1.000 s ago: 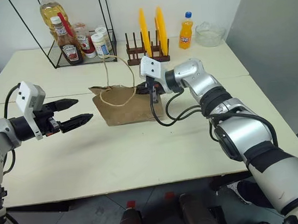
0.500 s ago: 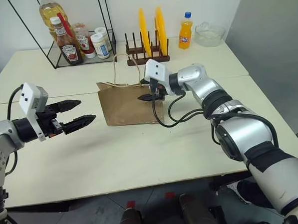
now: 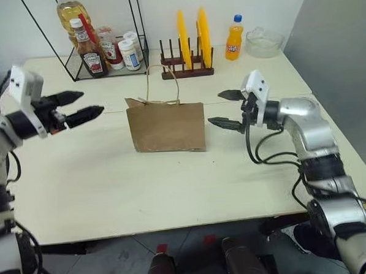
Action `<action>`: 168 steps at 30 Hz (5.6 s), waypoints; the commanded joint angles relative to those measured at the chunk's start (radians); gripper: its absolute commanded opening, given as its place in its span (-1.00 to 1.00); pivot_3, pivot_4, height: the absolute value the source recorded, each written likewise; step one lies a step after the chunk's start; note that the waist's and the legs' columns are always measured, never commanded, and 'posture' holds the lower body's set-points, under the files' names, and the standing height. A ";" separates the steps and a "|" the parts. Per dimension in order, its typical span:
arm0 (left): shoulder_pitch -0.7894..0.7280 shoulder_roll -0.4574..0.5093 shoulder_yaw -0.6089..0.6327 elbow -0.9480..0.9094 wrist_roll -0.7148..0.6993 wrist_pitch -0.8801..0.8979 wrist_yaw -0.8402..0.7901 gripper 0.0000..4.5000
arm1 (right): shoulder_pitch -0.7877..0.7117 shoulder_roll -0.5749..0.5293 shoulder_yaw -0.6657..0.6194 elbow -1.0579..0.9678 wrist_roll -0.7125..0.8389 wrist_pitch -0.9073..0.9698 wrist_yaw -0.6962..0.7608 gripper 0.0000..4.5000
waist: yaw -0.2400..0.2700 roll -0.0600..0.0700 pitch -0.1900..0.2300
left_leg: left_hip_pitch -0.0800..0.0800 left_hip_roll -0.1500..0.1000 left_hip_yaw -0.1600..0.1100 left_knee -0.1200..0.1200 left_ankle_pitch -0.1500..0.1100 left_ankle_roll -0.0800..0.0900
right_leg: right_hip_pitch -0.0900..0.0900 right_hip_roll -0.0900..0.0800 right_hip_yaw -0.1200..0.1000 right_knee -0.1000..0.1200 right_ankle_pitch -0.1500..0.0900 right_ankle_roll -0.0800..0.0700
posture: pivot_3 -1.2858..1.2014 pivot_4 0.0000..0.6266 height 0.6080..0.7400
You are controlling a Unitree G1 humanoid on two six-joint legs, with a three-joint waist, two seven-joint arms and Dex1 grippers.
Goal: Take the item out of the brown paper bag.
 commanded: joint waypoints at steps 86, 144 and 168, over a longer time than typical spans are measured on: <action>-0.172 0.000 -0.569 -0.178 0.143 -0.645 -0.546 1.00 | 0.357 -0.238 0.046 -0.423 0.163 0.072 -0.240 0.99 | 0.021 -0.001 0.000 | -0.001 -0.001 -0.002 0.000 0.001 0.001 | 0.002 0.000 -0.001 0.000 -0.005 -0.001 | 0.03 -0.52 1.00; 0.178 0.093 -0.714 -0.276 0.103 -1.236 -0.537 1.00 | 0.526 -0.284 0.111 -0.463 0.147 -0.053 -0.131 0.99 | 0.026 -0.002 0.000 | 0.000 0.000 -0.002 0.001 0.001 0.001 | 0.003 0.000 -0.001 0.000 -0.006 -0.001 | 0.03 -0.52 1.00; 0.108 0.148 -0.766 -0.207 0.102 -1.301 -0.546 1.00 | 0.540 -0.287 0.113 -0.443 0.139 -0.080 -0.131 0.99 | 0.025 -0.002 0.000 | 0.000 0.000 -0.002 0.001 0.001 0.001 | 0.003 0.000 0.000 0.000 -0.006 -0.001 | 0.03 -0.52 1.00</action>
